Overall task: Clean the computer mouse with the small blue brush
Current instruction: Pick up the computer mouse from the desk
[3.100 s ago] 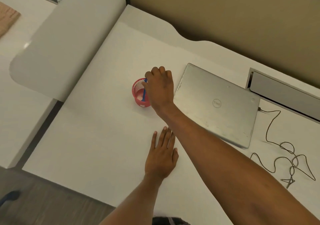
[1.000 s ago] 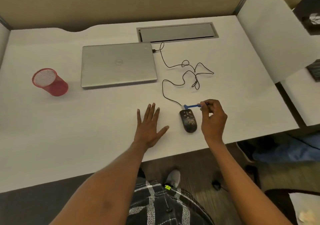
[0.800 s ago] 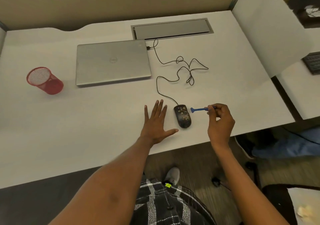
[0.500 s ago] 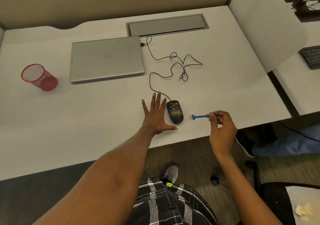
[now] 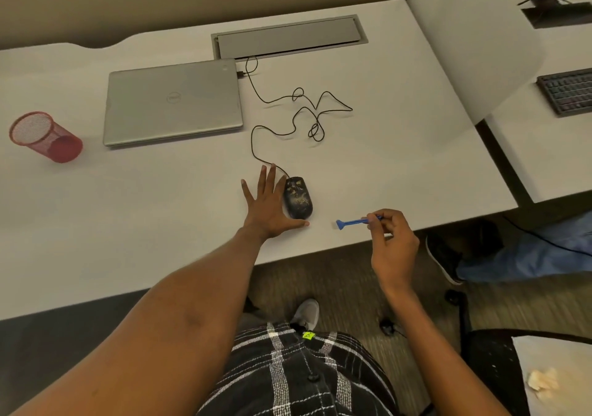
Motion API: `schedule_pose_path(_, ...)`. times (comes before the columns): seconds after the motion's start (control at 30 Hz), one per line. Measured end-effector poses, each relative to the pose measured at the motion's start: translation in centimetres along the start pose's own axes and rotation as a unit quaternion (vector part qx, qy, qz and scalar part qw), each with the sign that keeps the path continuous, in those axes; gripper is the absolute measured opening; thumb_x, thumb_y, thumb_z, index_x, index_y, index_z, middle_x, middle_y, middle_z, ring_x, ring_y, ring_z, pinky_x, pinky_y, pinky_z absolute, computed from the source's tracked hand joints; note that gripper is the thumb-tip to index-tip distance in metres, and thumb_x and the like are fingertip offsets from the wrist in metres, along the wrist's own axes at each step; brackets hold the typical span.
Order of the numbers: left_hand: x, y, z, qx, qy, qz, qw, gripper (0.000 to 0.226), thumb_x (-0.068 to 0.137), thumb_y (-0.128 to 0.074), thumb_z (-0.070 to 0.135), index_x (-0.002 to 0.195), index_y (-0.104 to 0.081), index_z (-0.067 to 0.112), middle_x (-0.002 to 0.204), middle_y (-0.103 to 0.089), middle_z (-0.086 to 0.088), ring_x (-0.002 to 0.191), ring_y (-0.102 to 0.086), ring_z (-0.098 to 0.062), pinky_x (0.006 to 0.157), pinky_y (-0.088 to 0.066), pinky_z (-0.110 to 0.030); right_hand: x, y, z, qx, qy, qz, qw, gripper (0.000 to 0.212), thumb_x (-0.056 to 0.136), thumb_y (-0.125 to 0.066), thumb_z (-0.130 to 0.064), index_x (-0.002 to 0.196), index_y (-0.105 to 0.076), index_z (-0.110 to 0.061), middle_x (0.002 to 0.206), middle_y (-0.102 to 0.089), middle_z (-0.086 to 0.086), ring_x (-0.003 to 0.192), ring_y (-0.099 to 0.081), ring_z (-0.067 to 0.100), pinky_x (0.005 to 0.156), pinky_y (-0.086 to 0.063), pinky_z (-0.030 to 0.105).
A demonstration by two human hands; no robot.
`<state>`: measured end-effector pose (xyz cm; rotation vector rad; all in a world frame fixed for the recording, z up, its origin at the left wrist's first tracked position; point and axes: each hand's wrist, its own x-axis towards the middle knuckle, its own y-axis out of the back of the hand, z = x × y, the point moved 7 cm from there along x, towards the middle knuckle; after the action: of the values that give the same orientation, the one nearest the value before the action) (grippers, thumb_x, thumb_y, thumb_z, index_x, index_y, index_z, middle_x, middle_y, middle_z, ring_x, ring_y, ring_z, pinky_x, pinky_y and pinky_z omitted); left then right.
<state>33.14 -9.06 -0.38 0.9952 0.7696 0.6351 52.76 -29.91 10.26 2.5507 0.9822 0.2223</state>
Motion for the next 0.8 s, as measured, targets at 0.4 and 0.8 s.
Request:
schedule_pose_path(0.4,-1.5,0.3,-0.1,-0.047,-0.004,0.061,0.997,0.129,0.058,-0.068,0.084,0.16,-0.031,0.014,0.177,-0.002,-0.009,0.162,0.015,-0.022,0.122,0.017,-0.068,-0.9,0.3,-1.2,-0.009,0.027,-0.038,0.999,0.011,0.1,-0.066,-0.022,0.105,-0.061,-0.029,0.097,-0.071,-0.014,0.094,-0.068,0.006,0.076,-0.055,0.018)
schedule_pose_path(0.8,-7.8,0.2,-2.3,-0.05,-0.009,0.054,0.997,0.127,0.062,-0.067,0.086,0.16,-0.029,0.016,0.177,-0.002,-0.006,0.162,0.014,-0.02,0.123,0.023,-0.061,-4.6,-2.8,-4.4,-0.014,0.071,-0.064,0.995,0.011,0.099,-0.067,-0.023,0.105,-0.061,-0.029,0.1,-0.073,-0.007,0.095,-0.068,0.009,0.078,-0.058,0.025)
